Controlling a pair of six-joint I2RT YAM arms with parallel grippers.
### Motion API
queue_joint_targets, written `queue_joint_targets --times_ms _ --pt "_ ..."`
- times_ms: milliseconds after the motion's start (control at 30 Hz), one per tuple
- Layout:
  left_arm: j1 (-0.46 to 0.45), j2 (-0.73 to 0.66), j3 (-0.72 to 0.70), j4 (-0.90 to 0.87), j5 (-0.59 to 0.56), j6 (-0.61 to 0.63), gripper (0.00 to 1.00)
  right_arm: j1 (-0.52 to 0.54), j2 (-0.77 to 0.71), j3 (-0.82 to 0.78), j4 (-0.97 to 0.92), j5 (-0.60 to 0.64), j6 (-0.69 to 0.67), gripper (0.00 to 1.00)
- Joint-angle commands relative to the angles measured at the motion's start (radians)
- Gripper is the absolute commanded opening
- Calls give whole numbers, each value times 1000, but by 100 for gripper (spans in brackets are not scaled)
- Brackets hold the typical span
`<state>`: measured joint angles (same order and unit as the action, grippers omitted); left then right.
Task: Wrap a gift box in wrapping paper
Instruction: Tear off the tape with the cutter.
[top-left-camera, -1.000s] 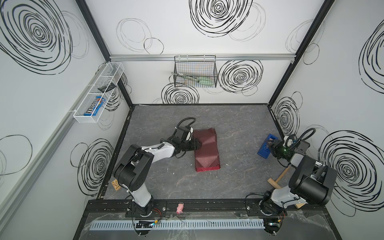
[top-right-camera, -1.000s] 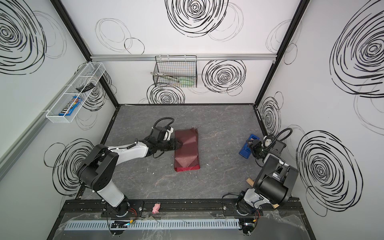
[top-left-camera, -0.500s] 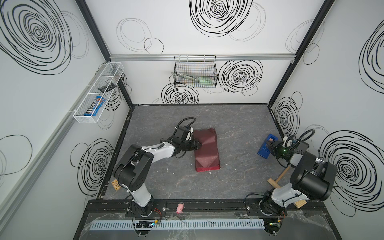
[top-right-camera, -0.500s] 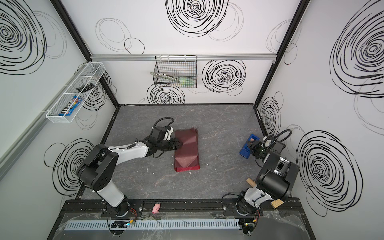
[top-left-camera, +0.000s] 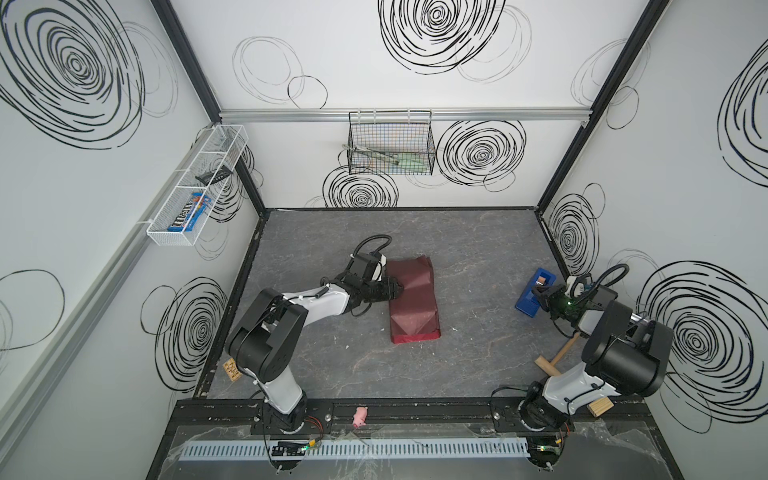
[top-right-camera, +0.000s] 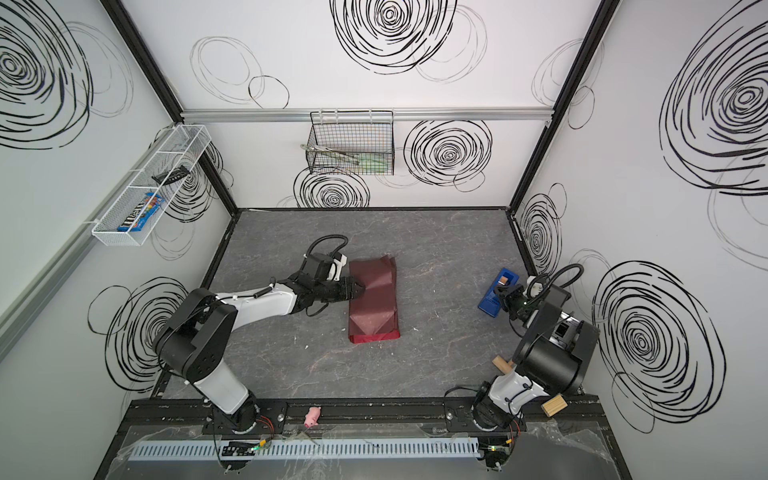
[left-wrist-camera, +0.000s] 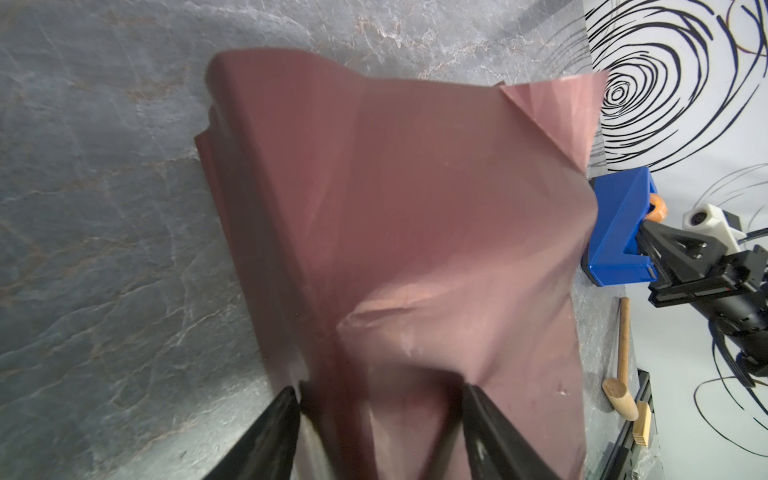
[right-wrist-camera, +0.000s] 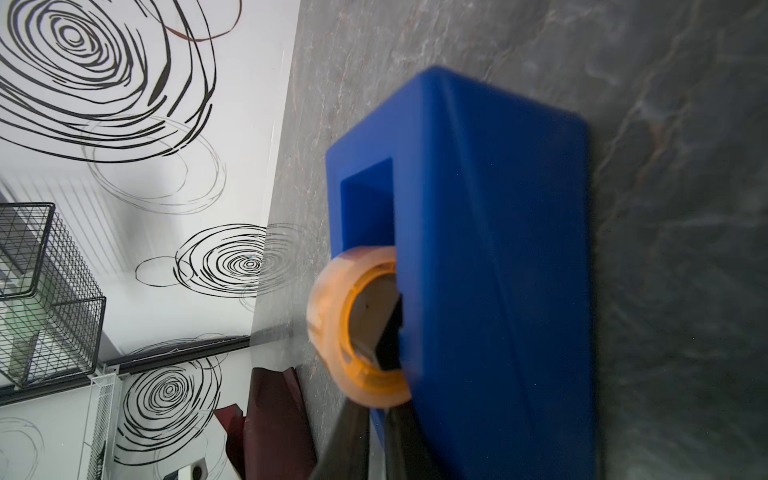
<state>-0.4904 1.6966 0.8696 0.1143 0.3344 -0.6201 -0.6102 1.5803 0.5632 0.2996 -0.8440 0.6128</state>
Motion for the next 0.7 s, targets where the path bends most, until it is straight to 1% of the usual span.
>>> queue_joint_targets --times_ms 0,167,400,533,667 --pt "12 40 -35 -83 -67 11 65 4 -4 -26 -33 1 21 9" --pt "11 35 -35 -82 -65 11 65 5 -51 -37 -8 -26 42 0" --pt "10 31 -34 -79 -66 8 65 3 -136 -39 -46 -69 58 0" --pt "12 26 -35 -80 -63 8 65 3 -163 -15 -111 -71 49 0" --pt "11 22 -35 -82 -63 8 65 3 -190 -32 -148 -87 63 0"
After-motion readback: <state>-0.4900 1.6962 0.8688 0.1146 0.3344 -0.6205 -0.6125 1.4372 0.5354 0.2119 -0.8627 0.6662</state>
